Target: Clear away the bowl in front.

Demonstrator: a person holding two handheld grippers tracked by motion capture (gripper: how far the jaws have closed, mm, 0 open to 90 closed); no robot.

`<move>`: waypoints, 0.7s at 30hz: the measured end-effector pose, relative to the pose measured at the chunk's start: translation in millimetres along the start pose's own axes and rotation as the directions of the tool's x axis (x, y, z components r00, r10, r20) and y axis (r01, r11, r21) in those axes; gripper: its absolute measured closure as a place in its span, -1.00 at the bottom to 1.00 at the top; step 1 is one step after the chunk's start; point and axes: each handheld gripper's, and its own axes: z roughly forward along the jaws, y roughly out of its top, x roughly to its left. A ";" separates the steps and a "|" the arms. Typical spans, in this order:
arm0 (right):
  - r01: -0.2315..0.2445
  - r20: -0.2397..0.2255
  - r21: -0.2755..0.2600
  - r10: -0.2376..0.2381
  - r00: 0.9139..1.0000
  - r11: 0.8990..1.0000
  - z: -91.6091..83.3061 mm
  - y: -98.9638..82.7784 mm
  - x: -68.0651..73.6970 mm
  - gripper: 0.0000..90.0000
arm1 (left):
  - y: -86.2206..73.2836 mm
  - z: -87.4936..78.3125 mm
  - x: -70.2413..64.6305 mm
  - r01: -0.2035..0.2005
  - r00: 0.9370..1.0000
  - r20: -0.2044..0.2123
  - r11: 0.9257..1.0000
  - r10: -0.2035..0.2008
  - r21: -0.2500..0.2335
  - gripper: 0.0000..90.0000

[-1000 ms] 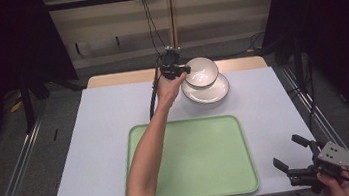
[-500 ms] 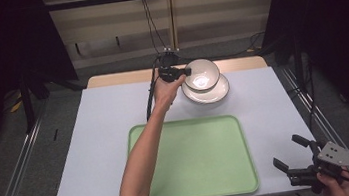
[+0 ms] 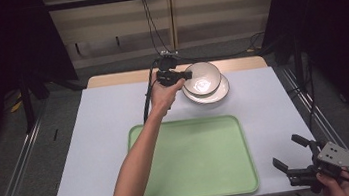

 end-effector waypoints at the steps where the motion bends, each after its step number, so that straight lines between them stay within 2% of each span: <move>1: 0.000 0.002 -0.001 0.000 1.000 1.000 -0.1 0.1 0.0 -0.97 | -0.3 -0.8 -1.2 -0.004 1.000 -0.003 1.000 0.004 0.002 0.82; 11: -0.001 -0.003 -0.007 0.001 1.000 1.000 0.0 0.7 0.4 -0.97 | -7.3 -11.2 -7.3 -0.018 1.000 0.017 1.000 0.018 0.003 0.82; 12: -0.001 -0.003 -0.007 0.001 1.000 1.000 0.0 0.7 0.4 -0.97 | -8.2 -11.2 -7.8 -0.008 1.000 0.027 1.000 0.008 -0.007 0.82; 21: 0.002 -0.001 -0.007 -0.002 1.000 1.000 0.1 0.8 0.4 -0.97 | -16.2 -14.2 -12.2 -0.008 0.999 0.043 1.000 0.007 0.008 0.82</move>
